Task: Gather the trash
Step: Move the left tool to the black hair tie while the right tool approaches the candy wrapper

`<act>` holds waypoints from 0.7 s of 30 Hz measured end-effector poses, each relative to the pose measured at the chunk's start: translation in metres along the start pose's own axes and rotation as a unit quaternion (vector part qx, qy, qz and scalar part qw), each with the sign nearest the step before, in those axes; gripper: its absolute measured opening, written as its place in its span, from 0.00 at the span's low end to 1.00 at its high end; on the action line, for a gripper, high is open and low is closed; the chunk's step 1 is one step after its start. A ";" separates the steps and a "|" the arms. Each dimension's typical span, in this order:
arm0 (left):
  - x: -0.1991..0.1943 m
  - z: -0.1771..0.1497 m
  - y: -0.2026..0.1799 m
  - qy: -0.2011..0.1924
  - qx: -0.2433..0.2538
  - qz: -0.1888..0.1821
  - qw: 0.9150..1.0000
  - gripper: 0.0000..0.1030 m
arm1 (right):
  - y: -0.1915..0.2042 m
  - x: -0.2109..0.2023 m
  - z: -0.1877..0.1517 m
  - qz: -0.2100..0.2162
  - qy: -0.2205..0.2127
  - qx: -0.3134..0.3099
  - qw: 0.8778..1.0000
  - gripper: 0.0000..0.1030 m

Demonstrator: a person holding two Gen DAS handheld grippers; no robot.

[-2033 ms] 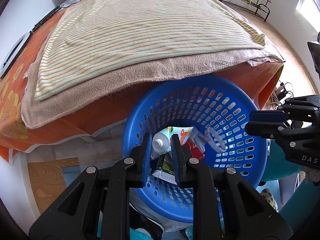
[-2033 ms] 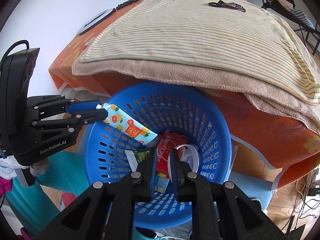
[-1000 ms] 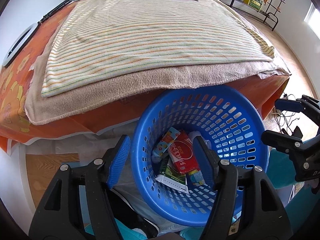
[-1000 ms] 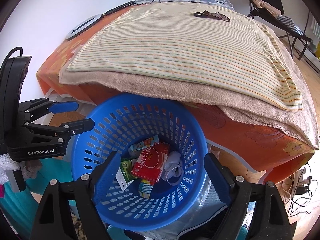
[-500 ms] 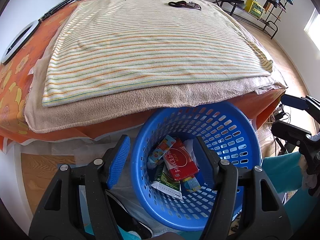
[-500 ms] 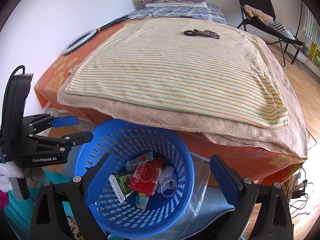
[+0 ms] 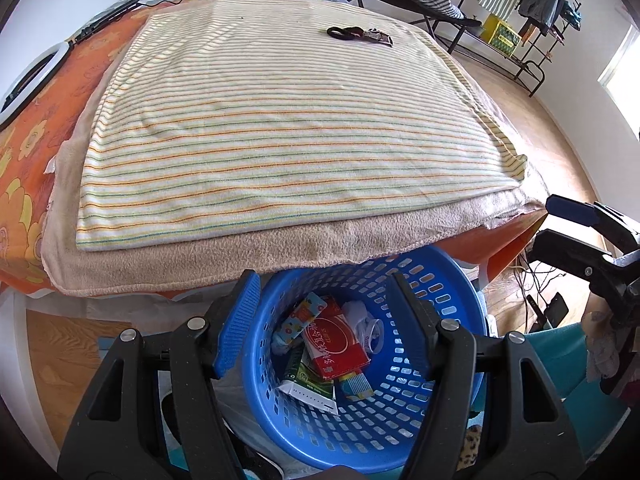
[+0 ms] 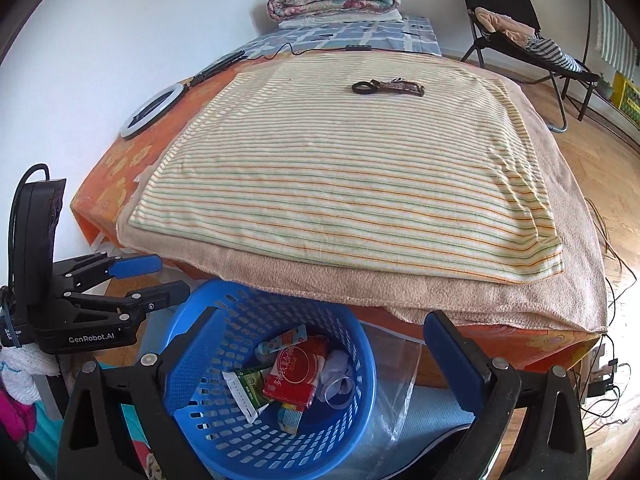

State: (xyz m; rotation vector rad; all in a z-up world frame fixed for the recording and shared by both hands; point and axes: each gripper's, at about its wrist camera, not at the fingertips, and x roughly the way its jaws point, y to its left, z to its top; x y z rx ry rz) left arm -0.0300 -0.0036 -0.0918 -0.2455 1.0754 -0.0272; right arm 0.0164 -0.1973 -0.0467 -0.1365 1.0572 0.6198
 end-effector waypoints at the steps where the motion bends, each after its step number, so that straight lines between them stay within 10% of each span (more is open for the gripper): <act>1: -0.001 0.004 -0.001 -0.002 0.001 -0.003 1.000 0.65 | -0.003 -0.002 0.004 0.002 -0.004 0.004 1.000 0.98; 21: 0.030 0.144 -0.017 -0.049 0.070 -0.006 0.996 0.65 | -0.105 0.024 0.146 -0.017 -0.052 0.090 0.994 0.97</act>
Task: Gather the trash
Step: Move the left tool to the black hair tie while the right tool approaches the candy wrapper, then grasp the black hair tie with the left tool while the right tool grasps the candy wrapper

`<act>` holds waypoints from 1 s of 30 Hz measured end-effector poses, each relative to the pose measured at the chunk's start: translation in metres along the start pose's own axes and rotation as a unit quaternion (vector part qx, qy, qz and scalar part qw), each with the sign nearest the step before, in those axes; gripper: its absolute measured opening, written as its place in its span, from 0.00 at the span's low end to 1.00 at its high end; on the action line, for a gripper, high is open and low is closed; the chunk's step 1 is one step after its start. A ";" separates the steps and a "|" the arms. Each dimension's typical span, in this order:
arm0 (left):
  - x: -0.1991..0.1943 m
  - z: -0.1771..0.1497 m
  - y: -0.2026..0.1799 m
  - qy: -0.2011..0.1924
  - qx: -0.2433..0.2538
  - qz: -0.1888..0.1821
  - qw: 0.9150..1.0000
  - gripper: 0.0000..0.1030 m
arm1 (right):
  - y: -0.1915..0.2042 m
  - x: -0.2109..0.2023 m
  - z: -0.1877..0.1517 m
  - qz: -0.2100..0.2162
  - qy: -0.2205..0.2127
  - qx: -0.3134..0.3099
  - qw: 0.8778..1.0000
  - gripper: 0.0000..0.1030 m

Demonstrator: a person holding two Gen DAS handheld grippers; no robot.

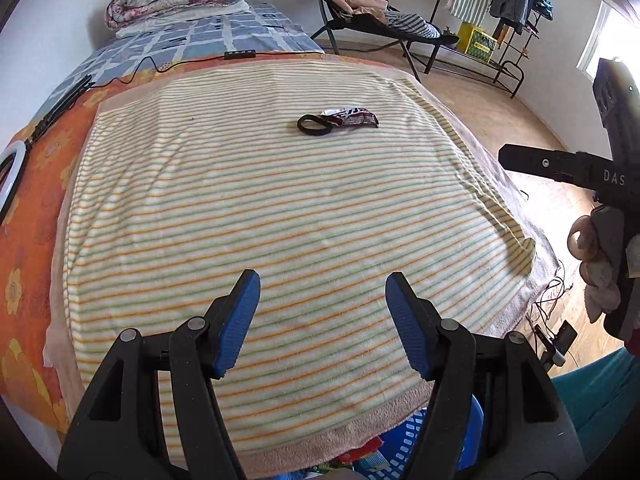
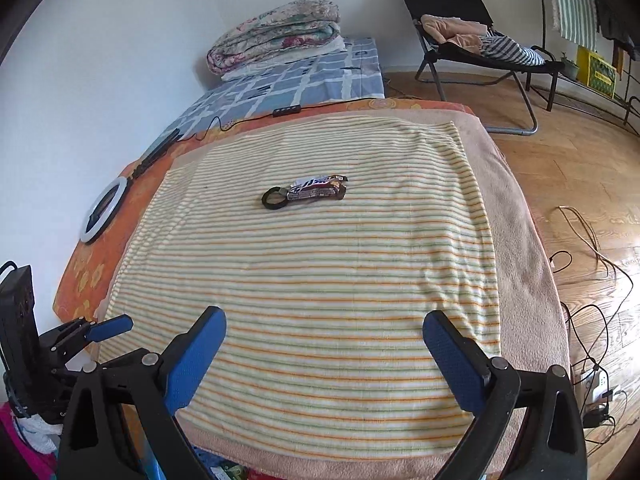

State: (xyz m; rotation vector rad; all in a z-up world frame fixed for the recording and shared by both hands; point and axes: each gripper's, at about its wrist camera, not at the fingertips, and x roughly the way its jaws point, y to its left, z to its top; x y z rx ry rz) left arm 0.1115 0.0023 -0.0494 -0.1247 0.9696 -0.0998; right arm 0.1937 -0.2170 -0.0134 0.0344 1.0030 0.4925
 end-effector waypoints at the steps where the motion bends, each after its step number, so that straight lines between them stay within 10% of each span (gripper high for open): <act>1: 0.007 0.010 0.001 -0.002 0.002 0.000 1.000 0.65 | -0.003 0.007 0.008 -0.001 -0.001 0.005 1.000 0.94; 14: 0.096 0.106 0.031 -0.007 -0.009 -0.025 1.000 0.51 | -0.034 0.113 0.077 0.047 0.016 0.079 0.996 0.69; 30: 0.165 0.136 0.033 -0.005 0.003 -0.004 1.000 0.31 | -0.038 0.176 0.099 0.048 0.005 0.103 0.994 0.62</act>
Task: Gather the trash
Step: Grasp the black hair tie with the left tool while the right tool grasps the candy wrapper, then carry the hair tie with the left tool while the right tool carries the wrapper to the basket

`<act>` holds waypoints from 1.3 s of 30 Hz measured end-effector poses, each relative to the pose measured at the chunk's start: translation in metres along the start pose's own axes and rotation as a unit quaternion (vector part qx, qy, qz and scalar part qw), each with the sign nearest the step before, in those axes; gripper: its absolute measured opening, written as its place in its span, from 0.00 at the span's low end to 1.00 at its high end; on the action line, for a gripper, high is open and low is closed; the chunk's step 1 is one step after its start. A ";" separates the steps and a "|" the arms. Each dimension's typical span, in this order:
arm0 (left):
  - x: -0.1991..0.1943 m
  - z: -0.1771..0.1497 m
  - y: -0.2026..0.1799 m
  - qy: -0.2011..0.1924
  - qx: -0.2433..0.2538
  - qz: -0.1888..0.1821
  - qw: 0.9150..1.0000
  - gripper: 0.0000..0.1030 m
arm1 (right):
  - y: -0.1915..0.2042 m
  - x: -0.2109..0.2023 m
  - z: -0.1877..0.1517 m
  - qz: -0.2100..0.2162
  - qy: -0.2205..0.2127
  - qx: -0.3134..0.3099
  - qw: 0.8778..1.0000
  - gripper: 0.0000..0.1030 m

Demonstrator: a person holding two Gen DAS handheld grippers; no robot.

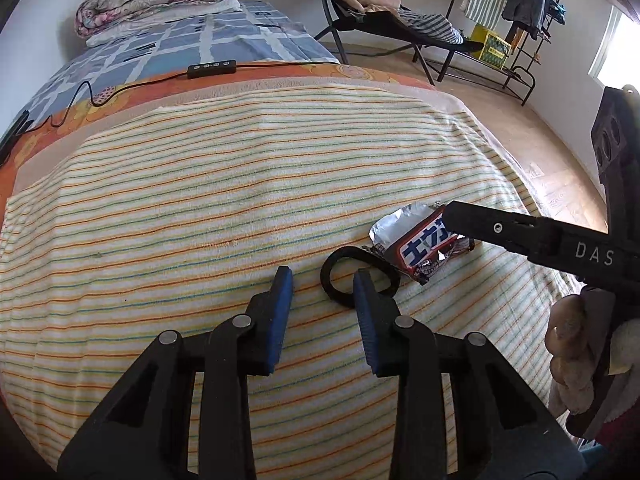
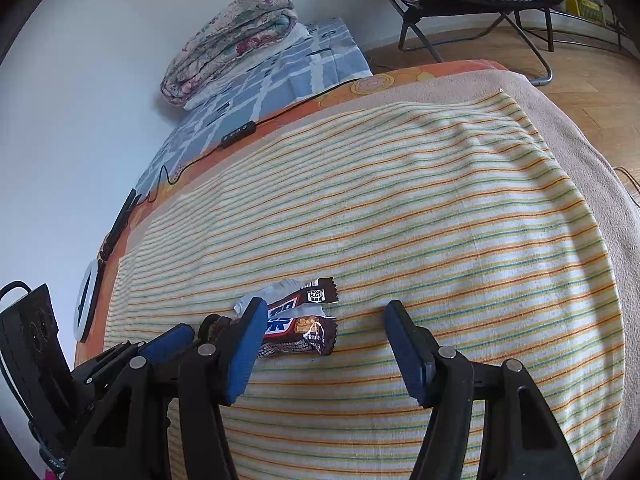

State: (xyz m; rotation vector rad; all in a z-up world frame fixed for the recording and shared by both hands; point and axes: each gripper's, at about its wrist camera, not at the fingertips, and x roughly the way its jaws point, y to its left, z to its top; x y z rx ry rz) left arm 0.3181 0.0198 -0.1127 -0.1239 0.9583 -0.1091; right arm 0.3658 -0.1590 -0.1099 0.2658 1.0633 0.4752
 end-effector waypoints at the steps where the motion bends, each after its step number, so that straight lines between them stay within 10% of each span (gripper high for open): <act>1: 0.002 0.001 -0.001 -0.001 0.002 0.000 1.000 0.31 | 0.003 0.002 0.001 -0.005 -0.001 -0.009 1.000 0.62; 6: 0.006 -0.002 -0.013 -0.013 0.052 0.011 0.999 0.11 | 0.021 0.007 -0.008 -0.039 -0.014 -0.070 0.997 0.50; 16: -0.009 -0.005 0.003 -0.023 0.019 0.005 1.000 0.04 | 0.029 0.000 -0.017 -0.052 -0.024 -0.111 0.992 0.02; 39: -0.132 -0.045 -0.010 -0.056 0.023 0.013 0.998 0.04 | 0.079 -0.106 -0.059 -0.036 -0.054 -0.160 0.985 0.00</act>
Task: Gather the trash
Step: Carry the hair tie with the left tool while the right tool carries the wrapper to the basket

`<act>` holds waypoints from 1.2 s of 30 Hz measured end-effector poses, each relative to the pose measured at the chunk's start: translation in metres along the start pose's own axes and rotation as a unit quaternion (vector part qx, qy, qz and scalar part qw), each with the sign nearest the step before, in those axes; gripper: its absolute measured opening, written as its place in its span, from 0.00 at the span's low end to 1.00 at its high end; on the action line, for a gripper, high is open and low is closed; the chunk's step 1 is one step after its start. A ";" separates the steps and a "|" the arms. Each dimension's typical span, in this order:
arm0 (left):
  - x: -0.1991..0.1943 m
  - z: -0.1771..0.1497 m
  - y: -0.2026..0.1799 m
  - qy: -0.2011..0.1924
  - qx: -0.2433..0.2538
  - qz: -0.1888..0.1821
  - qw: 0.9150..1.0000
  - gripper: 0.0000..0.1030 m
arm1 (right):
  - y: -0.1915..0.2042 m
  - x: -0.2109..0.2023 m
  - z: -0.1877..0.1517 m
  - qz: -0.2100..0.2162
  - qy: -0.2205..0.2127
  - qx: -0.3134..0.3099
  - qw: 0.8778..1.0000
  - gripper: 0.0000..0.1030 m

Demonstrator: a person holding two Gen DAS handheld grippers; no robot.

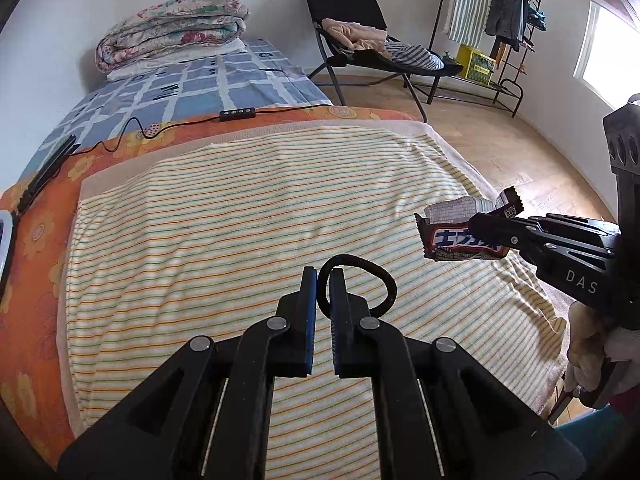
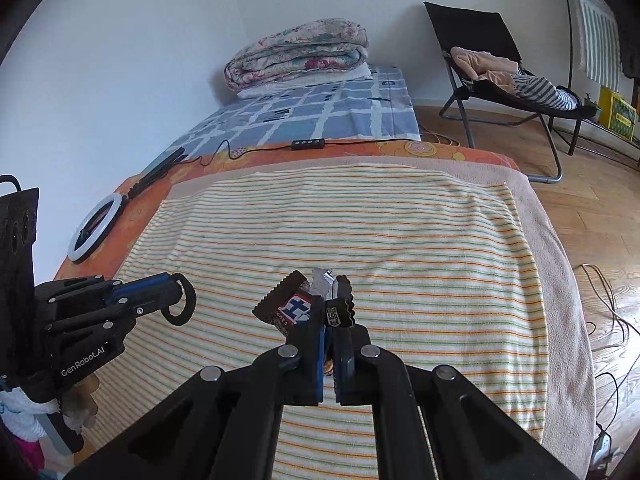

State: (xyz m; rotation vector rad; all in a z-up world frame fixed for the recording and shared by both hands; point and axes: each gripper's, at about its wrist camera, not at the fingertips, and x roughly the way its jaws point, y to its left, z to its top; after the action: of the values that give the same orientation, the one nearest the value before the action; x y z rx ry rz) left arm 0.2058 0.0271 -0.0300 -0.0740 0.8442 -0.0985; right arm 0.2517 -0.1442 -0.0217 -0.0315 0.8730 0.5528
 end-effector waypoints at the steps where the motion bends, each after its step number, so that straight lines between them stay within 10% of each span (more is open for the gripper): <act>1: -0.006 -0.003 -0.002 -0.001 0.001 0.000 1.000 0.04 | 0.003 -0.007 -0.002 0.003 0.001 -0.003 1.000 0.00; 21: -0.131 -0.088 -0.035 -0.012 -0.006 -0.005 1.000 0.04 | 0.053 -0.122 -0.084 0.040 0.001 -0.046 0.998 0.01; 36: -0.146 -0.174 -0.055 0.028 -0.002 -0.012 1.000 0.04 | 0.057 -0.146 -0.165 0.059 0.048 -0.033 0.997 0.01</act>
State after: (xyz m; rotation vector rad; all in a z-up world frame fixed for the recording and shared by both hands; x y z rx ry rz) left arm -0.0242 -0.0153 -0.0308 -0.0860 0.8989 -0.1212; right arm 0.0318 -0.2015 -0.0105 -0.0681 0.9544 0.6947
